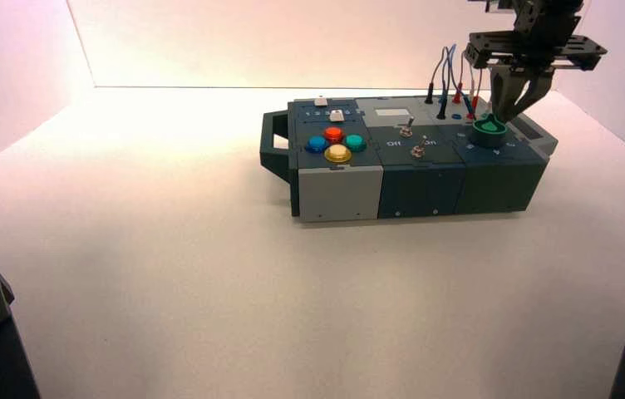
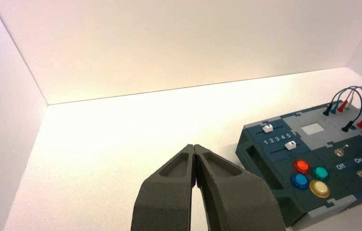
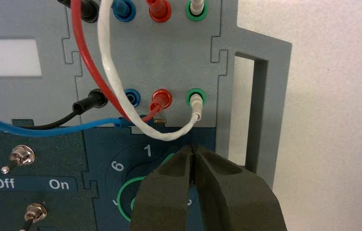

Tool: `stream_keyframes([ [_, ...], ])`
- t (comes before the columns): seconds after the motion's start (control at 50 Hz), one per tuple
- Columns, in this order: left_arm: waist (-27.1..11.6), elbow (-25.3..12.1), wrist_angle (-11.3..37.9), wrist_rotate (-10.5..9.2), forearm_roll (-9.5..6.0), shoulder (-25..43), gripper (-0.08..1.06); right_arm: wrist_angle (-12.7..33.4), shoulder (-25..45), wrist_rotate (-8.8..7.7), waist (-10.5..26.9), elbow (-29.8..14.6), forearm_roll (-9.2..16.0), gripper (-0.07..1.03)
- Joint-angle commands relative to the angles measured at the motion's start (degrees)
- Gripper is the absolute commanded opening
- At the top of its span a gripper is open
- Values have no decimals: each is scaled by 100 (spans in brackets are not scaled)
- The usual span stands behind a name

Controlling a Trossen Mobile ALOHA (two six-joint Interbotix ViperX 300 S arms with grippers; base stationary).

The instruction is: Turn the knob to position 1.

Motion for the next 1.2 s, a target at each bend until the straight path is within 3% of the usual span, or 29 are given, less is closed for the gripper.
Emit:
stream_keyframes([
  [0.02, 18, -202, -35, 9, -9, 79, -3, -26, -70, -18, 18, -158, 44, -2],
  [1.2, 18, -202, -35, 9, -9, 79, -3, -70, -53, -44, 141, -325, 167, -2],
])
